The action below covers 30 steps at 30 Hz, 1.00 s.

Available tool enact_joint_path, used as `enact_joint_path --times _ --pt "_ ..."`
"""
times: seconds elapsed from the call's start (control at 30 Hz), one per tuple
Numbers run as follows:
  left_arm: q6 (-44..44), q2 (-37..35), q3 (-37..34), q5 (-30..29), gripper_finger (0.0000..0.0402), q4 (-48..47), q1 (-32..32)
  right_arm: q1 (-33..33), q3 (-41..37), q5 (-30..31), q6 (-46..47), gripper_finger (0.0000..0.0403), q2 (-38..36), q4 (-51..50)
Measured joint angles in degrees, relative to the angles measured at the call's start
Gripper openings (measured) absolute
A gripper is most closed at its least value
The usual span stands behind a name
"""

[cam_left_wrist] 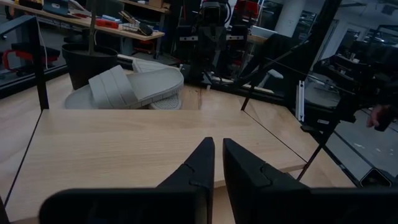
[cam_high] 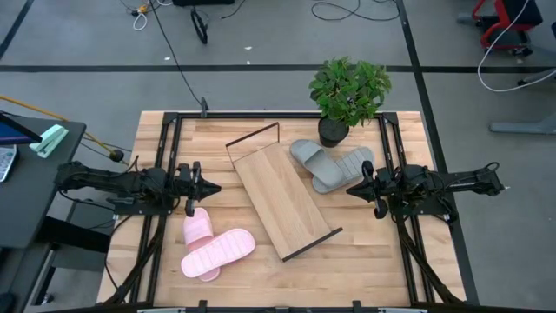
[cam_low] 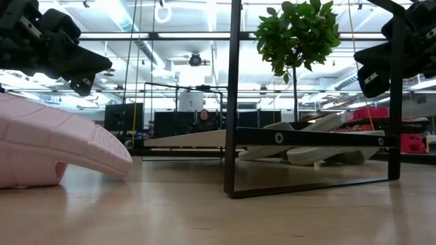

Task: Pick and place slides into the shelf

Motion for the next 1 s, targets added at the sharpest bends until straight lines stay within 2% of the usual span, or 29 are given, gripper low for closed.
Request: enact_joint_path --times 0.2,0.33,0.4,0.5,0.6,0.7,0.8,0.9,1.0 --pt "0.0 0.0 0.0 -0.2 0.0029 0.0 0.0 0.0 0.0 0.0 1.3 0.0018 0.0 0.0" --pt "-1.5 0.0 0.0 -2.8 0.0022 1.5 0.0 0.0 0.0 0.1 3.1 0.0018 0.0 0.0" --pt "-5.7 0.0 0.0 -5.7 0.002 3.0 0.4 0.0 0.0 2.1 7.9 0.0018 0.0 0.2" --pt "-16.5 0.0 0.0 -11.4 0.0018 4.0 1.7 0.0 0.8 7.9 14.3 0.0018 0.2 0.4" --pt "-21.2 0.0 0.0 -13.3 0.0018 5.3 3.0 0.0 3.7 10.6 12.5 0.0018 0.7 1.0" --pt "-18.3 0.0 0.1 -13.3 0.0019 9.5 3.8 0.0 7.3 13.3 7.1 0.0018 2.2 0.9" --pt "-13.8 0.1 2.1 -13.3 0.0019 9.1 4.0 0.0 11.2 14.6 3.6 0.0018 4.4 1.2" --pt "-11.5 0.0 4.7 -13.3 0.0016 9.9 4.0 0.0 14.6 14.9 5.9 0.0018 7.1 -0.5" --pt "-12.0 0.0 6.2 -13.3 0.0014 9.3 4.0 0.0 18.2 16.1 12.6 0.0018 9.7 -4.2"
